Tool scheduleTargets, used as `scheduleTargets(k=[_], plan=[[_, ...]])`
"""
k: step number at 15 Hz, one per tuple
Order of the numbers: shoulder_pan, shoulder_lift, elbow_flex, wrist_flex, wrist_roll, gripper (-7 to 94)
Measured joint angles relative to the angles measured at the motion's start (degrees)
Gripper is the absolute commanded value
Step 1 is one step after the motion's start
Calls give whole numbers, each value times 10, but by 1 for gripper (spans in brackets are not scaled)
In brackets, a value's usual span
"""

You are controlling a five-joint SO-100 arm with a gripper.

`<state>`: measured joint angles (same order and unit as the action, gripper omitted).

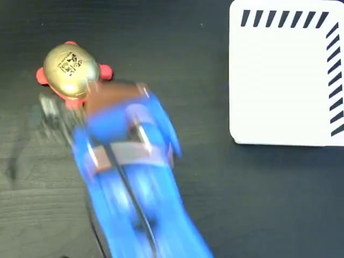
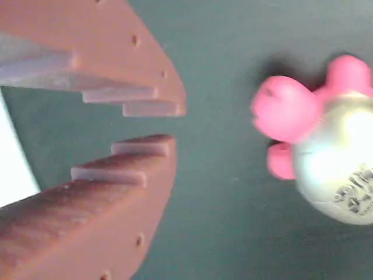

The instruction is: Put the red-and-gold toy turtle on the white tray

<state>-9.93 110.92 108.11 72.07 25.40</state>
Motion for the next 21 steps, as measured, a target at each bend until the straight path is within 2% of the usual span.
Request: scheduleTargets(k=[5,8,14,21], plan=[[-30,-249,-295,131,153,0],[-58,-326,-447,191,220,0],[-93,-399,-572,223,345,0],[-59,-461,-630,256,374,0]])
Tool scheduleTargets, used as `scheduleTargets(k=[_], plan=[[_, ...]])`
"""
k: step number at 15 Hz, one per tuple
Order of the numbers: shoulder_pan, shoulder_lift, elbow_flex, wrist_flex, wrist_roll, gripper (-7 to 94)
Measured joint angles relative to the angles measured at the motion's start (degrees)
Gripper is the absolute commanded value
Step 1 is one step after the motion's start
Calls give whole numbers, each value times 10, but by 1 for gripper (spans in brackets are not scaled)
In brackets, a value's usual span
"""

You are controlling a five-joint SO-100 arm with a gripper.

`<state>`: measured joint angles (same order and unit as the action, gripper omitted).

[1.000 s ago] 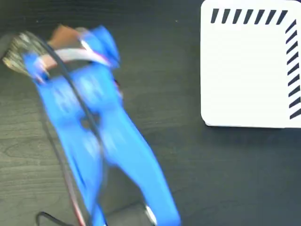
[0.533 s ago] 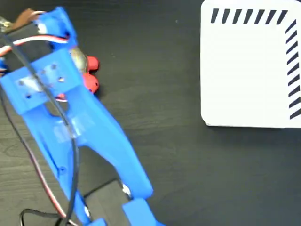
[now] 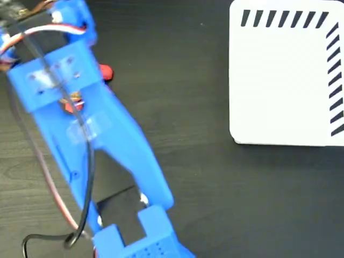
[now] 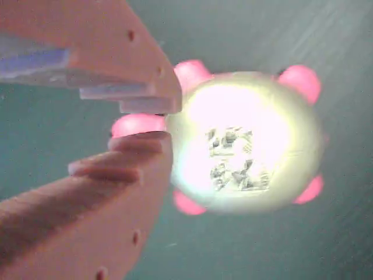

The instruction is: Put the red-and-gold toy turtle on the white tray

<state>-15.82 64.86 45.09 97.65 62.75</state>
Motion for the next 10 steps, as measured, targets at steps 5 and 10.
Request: scheduleTargets(k=[5,10], plan=[[7,-39,-2,4,0,0],[8,-40,-17,-2,0,0]])
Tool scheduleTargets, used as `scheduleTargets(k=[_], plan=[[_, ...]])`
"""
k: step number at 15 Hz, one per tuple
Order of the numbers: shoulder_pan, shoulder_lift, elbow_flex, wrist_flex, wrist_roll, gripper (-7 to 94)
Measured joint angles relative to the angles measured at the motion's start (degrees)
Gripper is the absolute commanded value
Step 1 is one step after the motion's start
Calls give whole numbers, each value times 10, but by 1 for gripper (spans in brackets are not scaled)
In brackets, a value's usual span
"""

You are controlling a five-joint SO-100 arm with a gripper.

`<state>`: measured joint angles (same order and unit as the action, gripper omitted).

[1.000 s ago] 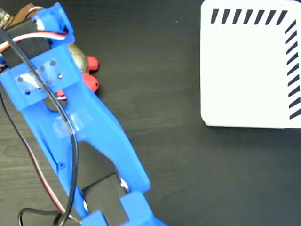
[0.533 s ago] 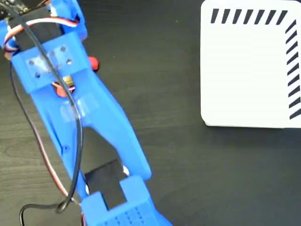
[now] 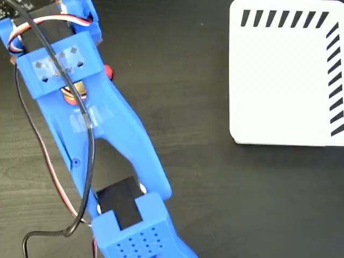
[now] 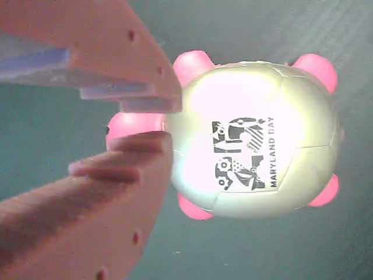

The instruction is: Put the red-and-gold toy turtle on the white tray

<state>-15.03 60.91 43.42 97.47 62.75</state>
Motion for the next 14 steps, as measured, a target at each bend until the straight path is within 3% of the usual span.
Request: scheduleTargets(k=[5,7,9,14], plan=[[-5,-6,4,0,0,3],[-8,-7,4,0,-5,29],[-6,-7,4,0,-6,41],[-12,-7,29,0,-6,51]])
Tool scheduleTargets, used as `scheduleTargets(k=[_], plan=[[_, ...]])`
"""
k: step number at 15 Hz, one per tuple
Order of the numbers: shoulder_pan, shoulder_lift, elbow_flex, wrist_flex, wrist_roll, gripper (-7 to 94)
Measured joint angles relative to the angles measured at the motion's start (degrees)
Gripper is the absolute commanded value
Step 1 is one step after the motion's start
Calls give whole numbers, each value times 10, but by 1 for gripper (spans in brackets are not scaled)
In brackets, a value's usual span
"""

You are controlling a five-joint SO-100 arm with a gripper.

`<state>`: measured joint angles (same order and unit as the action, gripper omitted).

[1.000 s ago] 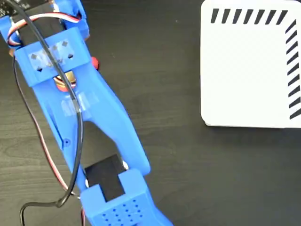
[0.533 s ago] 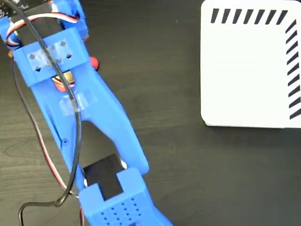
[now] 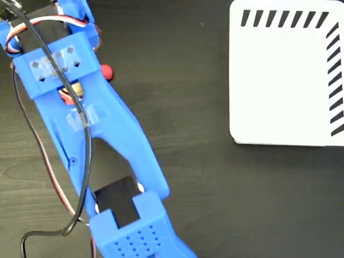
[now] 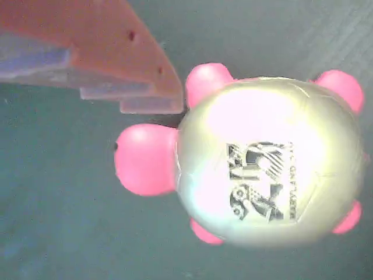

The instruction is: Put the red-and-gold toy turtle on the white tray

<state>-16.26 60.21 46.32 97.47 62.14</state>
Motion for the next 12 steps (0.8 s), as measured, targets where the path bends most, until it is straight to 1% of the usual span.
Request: scheduleTargets(k=[1,3,7,12], plan=[[-5,-2,3,0,0,51],[-4,-1,27,-12,-4,56],[-4,-1,58,-35,-28,56],[1,-1,75,-62,-24,56]])
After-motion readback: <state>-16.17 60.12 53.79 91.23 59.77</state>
